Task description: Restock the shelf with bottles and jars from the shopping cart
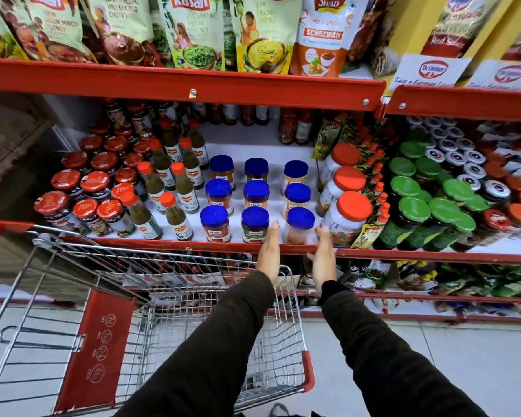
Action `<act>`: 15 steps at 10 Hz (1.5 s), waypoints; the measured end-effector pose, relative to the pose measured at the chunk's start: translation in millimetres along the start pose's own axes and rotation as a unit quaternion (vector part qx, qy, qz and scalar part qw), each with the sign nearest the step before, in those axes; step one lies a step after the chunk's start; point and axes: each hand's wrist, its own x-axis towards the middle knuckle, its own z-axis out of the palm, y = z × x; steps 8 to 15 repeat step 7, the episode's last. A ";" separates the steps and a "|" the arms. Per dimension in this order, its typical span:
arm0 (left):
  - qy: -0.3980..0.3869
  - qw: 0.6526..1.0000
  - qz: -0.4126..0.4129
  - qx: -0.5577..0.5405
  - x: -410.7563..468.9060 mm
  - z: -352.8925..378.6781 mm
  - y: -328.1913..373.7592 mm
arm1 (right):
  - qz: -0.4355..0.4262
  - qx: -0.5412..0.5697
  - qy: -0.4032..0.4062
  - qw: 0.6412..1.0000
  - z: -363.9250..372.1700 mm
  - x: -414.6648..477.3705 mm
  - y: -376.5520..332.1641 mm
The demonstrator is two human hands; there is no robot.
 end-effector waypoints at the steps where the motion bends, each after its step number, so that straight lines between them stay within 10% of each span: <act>1: -0.030 0.999 -0.007 -0.009 8.8 14.9 9.4 | 0.018 0.004 -0.081 0.997 -3.8 0.9 -11.7; 15: -0.002 0.999 0.015 0.050 2.0 17.8 0.9 | 0.007 -0.110 -0.189 0.976 -41.5 26.0 -21.5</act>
